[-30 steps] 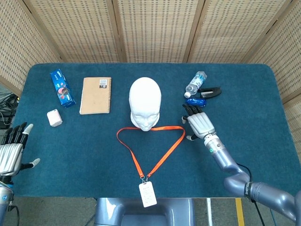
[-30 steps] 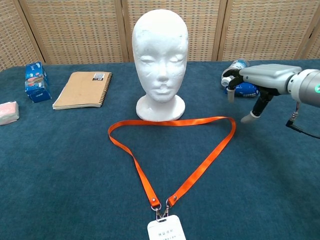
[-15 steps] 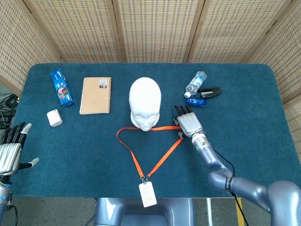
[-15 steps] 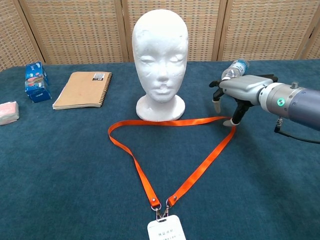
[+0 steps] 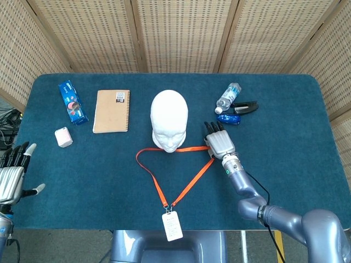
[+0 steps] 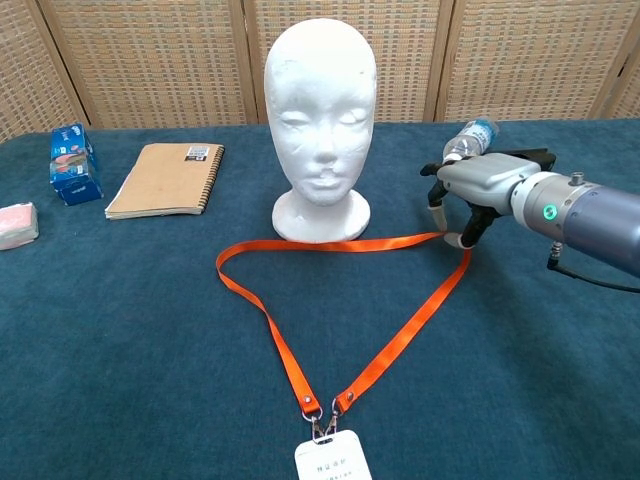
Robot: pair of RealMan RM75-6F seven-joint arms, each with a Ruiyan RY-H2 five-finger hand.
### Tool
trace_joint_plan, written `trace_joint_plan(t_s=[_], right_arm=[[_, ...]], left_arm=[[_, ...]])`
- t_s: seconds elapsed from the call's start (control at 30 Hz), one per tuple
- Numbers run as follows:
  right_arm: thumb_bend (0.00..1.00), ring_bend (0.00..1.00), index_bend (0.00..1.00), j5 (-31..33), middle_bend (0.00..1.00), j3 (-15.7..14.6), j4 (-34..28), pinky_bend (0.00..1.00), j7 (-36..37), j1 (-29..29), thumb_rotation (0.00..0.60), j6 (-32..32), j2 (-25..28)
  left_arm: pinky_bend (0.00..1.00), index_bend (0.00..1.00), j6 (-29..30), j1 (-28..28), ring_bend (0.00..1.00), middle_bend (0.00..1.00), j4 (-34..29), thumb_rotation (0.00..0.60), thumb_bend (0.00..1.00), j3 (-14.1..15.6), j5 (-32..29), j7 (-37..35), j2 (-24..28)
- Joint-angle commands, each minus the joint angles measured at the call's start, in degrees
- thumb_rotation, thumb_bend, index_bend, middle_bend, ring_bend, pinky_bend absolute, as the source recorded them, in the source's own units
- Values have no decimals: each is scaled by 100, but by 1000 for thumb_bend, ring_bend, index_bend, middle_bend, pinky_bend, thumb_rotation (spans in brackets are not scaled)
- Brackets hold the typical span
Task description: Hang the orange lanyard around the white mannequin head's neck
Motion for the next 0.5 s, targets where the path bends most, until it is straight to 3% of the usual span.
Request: trace_joint_plan(t_s=[0.03,0.17,0.5], right_arm=[[638,0,568,-41,2,-24,66,0,51,9,600,19,-37],[705,0,609,-146,14,-61,167,0,129,13,600,83,-89],[710,0,679,-641,48,-251,-177,0,591,-146,600,314,170]], left_arm=[[0,0,1,-2,0,0,6,600,0,2,-7,5,-4],[0,0,-10,-11,0,0,16,600,0,8,-16,13,-14],[0,0,-304,-153,0,0,125,600,0,18,-101,-68,-98]])
